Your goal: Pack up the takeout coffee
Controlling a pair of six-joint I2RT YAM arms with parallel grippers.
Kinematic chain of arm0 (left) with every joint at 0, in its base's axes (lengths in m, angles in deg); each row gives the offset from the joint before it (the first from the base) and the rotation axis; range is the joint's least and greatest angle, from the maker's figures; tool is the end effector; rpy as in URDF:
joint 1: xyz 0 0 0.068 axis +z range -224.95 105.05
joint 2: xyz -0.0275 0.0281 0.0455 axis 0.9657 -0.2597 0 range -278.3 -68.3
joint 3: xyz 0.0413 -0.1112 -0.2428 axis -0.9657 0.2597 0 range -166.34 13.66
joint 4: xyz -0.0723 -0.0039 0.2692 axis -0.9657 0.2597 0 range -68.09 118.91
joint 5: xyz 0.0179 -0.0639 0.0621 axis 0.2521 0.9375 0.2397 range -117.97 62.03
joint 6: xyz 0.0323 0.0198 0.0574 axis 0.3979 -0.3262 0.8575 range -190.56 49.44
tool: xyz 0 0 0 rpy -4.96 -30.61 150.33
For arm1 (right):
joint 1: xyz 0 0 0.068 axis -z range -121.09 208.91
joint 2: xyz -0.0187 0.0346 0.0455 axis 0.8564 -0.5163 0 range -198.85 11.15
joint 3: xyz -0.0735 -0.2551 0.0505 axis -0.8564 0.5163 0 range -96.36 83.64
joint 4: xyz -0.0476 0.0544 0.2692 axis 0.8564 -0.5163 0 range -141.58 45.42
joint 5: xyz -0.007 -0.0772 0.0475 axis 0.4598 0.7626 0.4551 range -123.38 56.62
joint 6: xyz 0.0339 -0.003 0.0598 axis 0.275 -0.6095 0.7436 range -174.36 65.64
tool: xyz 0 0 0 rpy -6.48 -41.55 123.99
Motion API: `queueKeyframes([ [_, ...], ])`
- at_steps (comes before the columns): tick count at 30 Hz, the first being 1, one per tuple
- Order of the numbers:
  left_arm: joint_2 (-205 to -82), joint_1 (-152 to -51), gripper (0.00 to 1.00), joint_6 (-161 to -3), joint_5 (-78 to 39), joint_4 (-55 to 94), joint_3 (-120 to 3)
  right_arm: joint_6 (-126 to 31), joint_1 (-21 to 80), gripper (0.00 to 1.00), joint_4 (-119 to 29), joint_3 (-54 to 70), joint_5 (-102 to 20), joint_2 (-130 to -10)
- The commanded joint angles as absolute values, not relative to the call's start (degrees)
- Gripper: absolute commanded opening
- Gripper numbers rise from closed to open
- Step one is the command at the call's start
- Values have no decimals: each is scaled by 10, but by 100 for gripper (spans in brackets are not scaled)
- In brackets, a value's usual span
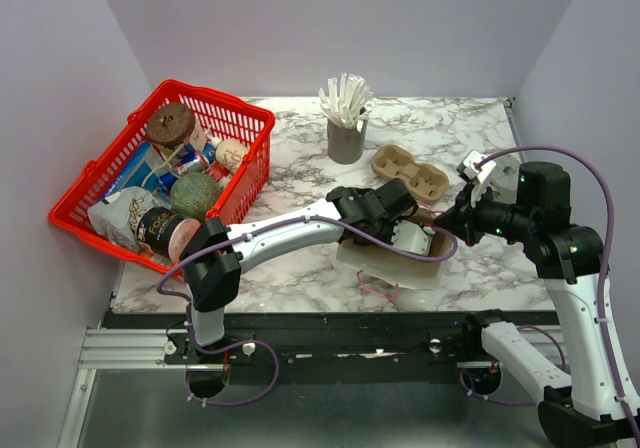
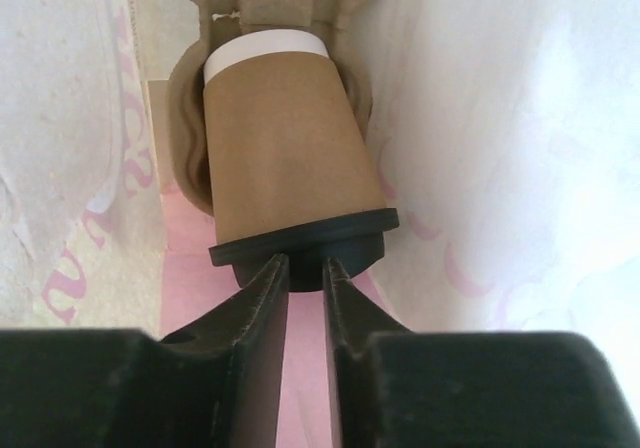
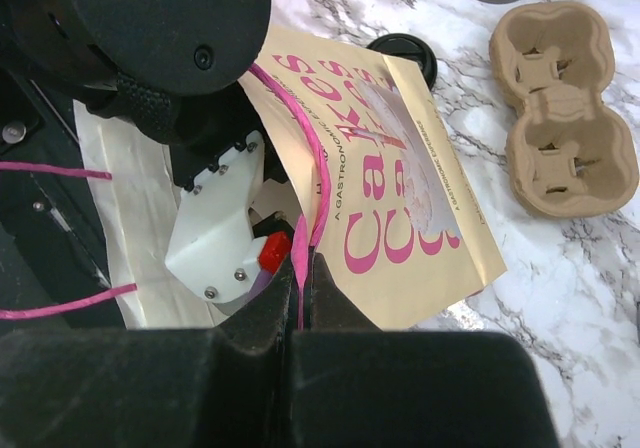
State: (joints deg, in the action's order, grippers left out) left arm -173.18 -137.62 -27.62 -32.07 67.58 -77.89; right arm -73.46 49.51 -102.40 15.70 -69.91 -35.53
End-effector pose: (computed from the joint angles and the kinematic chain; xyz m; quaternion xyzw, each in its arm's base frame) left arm 0.1982 -0.3748 0.2528 0.7613 0.5898 -0.0118 0.2690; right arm 0.1521 0.0589 0.3843 -0.3455 0.7874 0.2429 0.4490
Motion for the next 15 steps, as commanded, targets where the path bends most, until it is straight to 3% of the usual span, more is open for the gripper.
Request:
queueKeyframes([
  [1, -1718, -1355, 55, -318, -292, 696, -809, -729, 491, 0, -1028, 159, -717, -353],
  [3, -1718, -1354, 71, -321, -294, 706, -804, -729, 491, 1, -1028, 159, -716, -353],
  [8, -1732, -1355, 84, -320, -308, 700, -796, -728, 491, 0, -1028, 158, -721, -352],
  [10, -1735, -1356, 99, -322, -320, 687, -792, -726, 491, 1, -1034, 154, -730, -353],
  [15, -1740, -1358, 99, -307, -344, 618, -763, -726, 491, 1, -1049, 149, -787, -355],
])
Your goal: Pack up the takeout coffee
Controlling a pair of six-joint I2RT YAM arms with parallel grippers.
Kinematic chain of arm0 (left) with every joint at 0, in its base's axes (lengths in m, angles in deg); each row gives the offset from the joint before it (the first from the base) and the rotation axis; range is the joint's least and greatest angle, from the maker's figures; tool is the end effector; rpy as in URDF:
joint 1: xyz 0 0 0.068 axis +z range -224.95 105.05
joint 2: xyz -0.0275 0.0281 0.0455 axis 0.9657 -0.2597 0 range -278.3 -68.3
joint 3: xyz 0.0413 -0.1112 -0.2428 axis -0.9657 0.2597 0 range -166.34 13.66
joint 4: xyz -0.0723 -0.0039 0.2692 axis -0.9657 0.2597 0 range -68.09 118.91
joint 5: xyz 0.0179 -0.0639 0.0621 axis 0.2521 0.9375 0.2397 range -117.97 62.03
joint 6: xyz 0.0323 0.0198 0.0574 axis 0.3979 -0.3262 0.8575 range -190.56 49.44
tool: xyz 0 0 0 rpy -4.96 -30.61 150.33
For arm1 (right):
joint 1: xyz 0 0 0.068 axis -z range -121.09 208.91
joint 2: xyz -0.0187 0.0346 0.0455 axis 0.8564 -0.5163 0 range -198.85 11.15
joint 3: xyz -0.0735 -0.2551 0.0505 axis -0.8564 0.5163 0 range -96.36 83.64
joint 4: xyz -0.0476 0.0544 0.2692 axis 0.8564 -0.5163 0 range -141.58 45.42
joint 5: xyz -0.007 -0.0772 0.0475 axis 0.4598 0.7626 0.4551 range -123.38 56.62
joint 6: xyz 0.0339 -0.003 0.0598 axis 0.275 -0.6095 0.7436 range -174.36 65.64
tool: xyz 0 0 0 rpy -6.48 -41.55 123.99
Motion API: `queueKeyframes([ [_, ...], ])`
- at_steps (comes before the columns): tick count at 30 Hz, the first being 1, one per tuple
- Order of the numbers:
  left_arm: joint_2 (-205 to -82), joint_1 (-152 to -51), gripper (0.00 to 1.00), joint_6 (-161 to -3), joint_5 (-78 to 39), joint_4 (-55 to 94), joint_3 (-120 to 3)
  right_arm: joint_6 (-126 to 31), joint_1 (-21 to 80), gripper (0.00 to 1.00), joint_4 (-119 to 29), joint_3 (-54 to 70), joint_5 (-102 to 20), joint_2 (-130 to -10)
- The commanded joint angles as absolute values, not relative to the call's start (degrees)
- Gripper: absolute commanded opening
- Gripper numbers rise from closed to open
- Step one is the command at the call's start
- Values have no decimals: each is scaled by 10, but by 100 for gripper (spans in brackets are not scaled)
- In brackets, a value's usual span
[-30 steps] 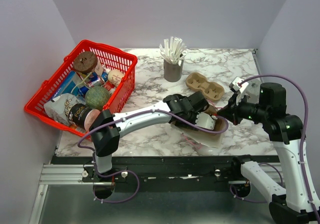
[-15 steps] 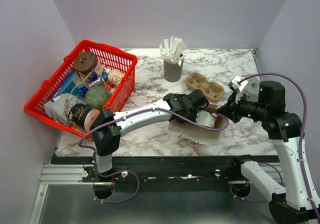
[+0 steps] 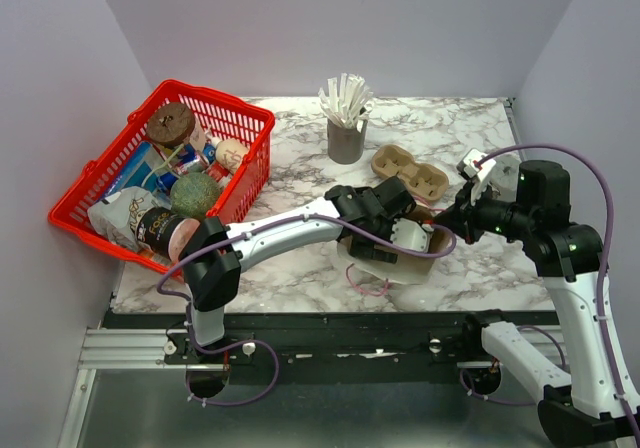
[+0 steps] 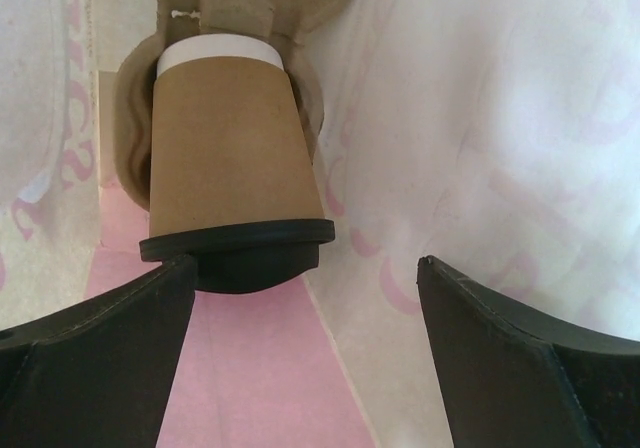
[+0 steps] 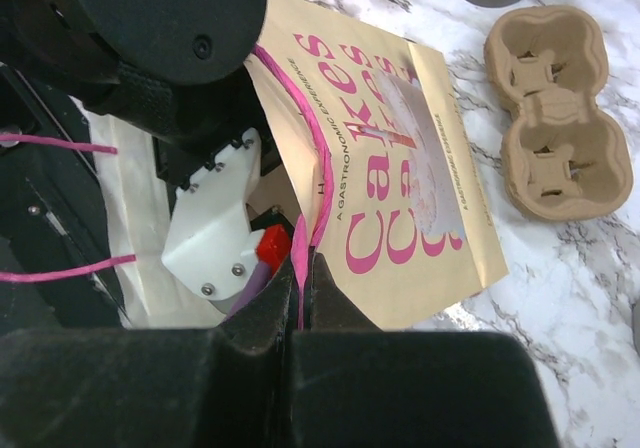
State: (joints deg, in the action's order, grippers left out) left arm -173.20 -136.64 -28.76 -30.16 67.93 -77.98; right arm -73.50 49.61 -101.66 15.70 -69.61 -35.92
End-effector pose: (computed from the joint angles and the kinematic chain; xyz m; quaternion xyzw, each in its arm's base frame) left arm 0.2028 -0.3719 0.2527 0.7539 0.6009 -0.0276 0.2640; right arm 0.1551 0.0588 0.3845 -0.3446 0.7871 0.2395 0.4520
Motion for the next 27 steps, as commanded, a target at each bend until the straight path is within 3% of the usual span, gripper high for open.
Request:
queueKeyframes([
  [1, -1748, -1357, 99, -304, -346, 615, -763, -726, 491, 1, -1052, 148, -792, -355],
  [11, -1769, -1357, 88, -315, -357, 564, -750, -713, 491, 1, -1071, 134, -855, -361],
  [16, -1717, -1358, 96, -327, -308, 511, -699, -682, 492, 0, -1062, 130, -866, -366],
  [27, -1646, -1357, 90, -305, -247, 501, -644, -692, 492, 0, -1071, 76, -742, -390],
])
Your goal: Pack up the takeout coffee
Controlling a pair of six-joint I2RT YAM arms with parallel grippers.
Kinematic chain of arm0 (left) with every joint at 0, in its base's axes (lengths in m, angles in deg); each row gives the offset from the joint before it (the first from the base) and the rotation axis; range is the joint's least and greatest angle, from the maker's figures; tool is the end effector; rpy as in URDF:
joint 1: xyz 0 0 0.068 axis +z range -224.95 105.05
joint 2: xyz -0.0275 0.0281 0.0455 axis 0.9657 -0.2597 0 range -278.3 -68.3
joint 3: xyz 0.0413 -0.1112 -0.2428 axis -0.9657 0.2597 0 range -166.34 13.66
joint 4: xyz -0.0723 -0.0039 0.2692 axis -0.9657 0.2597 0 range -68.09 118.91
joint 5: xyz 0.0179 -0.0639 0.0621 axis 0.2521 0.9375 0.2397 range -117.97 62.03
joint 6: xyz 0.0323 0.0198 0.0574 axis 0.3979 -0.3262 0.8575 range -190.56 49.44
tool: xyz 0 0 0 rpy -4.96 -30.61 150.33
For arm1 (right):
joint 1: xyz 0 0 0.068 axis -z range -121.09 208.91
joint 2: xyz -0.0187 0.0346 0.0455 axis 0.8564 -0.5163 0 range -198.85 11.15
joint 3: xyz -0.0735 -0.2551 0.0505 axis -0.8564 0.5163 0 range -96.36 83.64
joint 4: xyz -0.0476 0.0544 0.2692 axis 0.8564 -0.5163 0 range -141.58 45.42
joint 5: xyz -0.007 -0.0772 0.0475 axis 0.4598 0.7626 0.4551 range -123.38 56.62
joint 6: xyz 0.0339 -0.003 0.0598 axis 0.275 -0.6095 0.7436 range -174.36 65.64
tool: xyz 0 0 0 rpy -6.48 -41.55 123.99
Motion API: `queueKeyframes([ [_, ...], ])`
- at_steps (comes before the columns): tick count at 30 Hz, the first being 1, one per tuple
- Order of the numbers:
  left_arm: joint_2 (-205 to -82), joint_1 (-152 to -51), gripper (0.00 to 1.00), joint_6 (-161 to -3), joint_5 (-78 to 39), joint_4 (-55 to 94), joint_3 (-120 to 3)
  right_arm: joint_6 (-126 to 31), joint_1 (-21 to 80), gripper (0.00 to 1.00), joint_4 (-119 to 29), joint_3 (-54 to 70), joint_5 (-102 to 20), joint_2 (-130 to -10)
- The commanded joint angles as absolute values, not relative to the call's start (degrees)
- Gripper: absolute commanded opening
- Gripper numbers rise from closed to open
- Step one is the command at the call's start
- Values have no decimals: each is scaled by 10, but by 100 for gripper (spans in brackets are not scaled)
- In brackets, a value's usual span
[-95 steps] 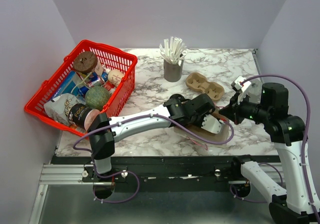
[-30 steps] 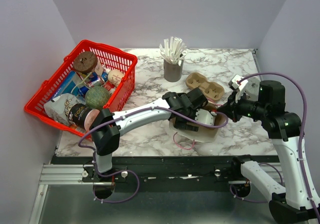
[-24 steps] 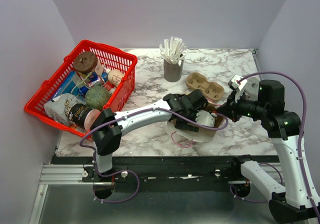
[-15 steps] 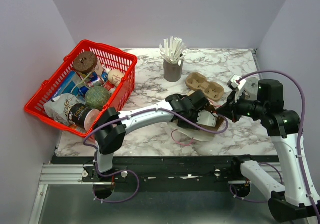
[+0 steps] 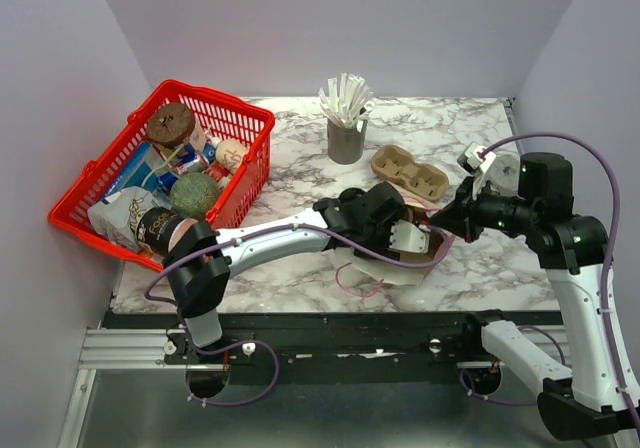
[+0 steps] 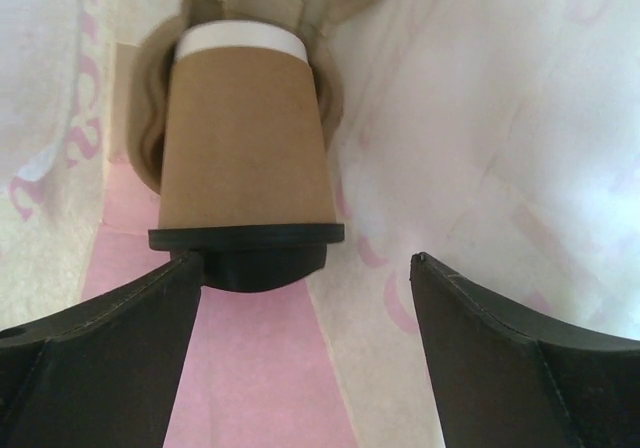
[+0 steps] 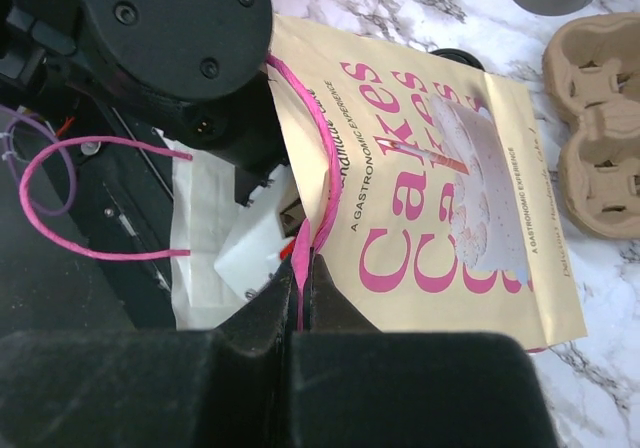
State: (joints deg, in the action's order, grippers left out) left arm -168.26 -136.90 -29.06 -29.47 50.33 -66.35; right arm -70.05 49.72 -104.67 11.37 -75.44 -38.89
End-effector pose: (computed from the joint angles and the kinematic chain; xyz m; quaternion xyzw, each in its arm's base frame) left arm 0.1985 -0.3694 0.2406 0.7308 0.5826 -0.0511 0.3519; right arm 0.1561 0.0631 0.3982 -0.3347 0.7848 0.2986 0.4277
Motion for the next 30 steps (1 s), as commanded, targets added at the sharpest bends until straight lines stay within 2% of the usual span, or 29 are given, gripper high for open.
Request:
queueKeyframes([
  [1, -1635, -1357, 90, -293, -245, 501, -638, -693, 492, 0, -1079, 71, -739, -394],
  [10, -1607, -1352, 77, -285, -236, 511, -618, -697, 491, 1, -1095, 63, -660, -403],
  [18, -1633, -1359, 90, -244, -263, 466, -610, -694, 491, 1, -1113, 63, -706, -407],
  [23, -1673, -1359, 91, -220, -292, 459, -623, -696, 492, 1, -1119, 64, -734, -400],
  [26, -1687, -1359, 84, -208, -309, 450, -625, -694, 492, 1, -1120, 66, -742, -395],
  [30, -1689, -1359, 71, -219, -312, 449, -638, -690, 492, 0, -1114, 75, -725, -388],
])
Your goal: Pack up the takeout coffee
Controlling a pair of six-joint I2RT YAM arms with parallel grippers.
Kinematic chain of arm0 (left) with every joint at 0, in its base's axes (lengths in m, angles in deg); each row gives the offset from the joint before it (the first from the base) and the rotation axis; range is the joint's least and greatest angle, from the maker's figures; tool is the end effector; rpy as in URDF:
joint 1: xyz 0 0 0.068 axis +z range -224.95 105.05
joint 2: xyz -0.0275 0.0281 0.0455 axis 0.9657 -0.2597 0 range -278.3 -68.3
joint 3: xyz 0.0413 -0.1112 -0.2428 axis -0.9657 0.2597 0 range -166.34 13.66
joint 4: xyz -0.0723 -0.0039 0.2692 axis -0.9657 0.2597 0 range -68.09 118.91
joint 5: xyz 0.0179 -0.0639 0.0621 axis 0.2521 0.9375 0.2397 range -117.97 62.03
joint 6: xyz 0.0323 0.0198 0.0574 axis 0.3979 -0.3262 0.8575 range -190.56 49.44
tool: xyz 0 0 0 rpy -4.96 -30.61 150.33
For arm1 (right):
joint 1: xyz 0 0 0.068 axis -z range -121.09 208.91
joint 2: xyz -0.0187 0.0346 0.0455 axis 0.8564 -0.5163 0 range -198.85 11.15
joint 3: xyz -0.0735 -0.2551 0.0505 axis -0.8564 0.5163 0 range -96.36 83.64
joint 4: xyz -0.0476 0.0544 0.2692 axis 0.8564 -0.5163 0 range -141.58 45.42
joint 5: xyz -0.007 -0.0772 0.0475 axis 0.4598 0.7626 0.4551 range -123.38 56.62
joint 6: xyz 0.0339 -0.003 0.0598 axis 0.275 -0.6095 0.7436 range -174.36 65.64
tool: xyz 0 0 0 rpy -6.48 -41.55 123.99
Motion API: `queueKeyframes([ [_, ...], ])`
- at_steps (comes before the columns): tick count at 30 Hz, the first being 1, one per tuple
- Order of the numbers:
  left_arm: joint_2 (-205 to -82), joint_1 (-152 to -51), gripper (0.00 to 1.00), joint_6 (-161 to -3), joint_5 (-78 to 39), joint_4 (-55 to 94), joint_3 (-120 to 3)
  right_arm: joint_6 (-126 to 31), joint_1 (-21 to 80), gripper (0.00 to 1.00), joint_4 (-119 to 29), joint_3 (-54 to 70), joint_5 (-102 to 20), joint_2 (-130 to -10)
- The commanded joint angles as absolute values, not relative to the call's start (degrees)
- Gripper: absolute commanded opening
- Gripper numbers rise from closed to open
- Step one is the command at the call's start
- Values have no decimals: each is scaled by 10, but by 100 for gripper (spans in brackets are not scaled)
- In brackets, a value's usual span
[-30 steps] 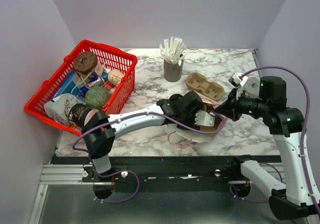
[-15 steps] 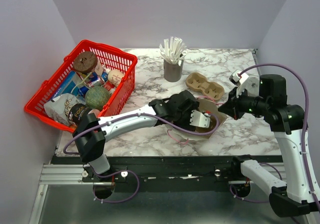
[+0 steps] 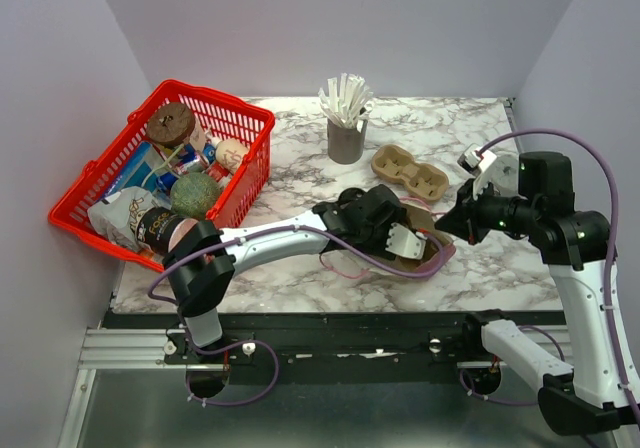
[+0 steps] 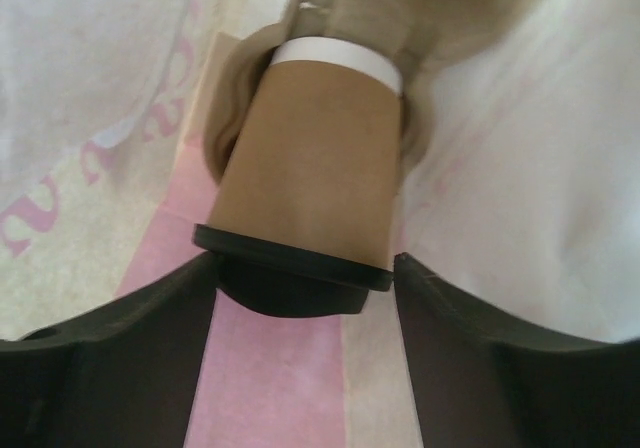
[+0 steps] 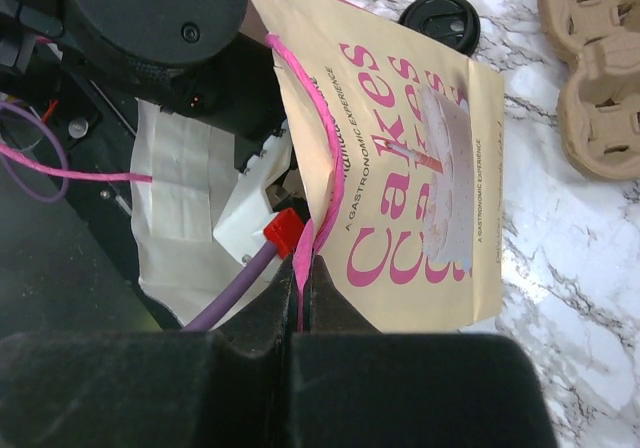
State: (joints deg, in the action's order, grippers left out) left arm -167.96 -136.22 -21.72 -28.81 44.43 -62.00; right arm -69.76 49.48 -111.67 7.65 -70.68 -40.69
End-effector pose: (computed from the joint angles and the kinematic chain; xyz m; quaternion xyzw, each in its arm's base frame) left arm 0.2017 -0.3662 0.2248 0.7598 0.5343 -0.0334 0.3689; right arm 0.1530 0.0597 0.4009 -0.3115 0.8209 0.2732 0.3929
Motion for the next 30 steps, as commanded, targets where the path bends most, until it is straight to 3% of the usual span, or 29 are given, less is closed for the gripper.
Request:
queueKeyframes([
  [1, -1688, -1358, 69, -224, -305, 452, -639, -690, 492, 0, -1110, 76, -721, -385],
  [9, -1626, -1350, 53, -279, -258, 477, -637, -695, 492, 0, -1101, 104, -689, -373],
  [20, -1543, -1326, 46, -326, -151, 485, -604, -704, 492, 0, -1088, 122, -683, -374],
  [24, -1544, -1325, 76, -285, -119, 502, -585, -711, 491, 1, -1089, 126, -692, -374],
  [27, -1548, -1326, 86, -256, -122, 474, -574, -716, 492, 1, -1092, 124, -706, -375],
  [30, -1575, -1325, 89, -235, -135, 487, -596, -721, 492, 0, -1098, 117, -715, -377],
])
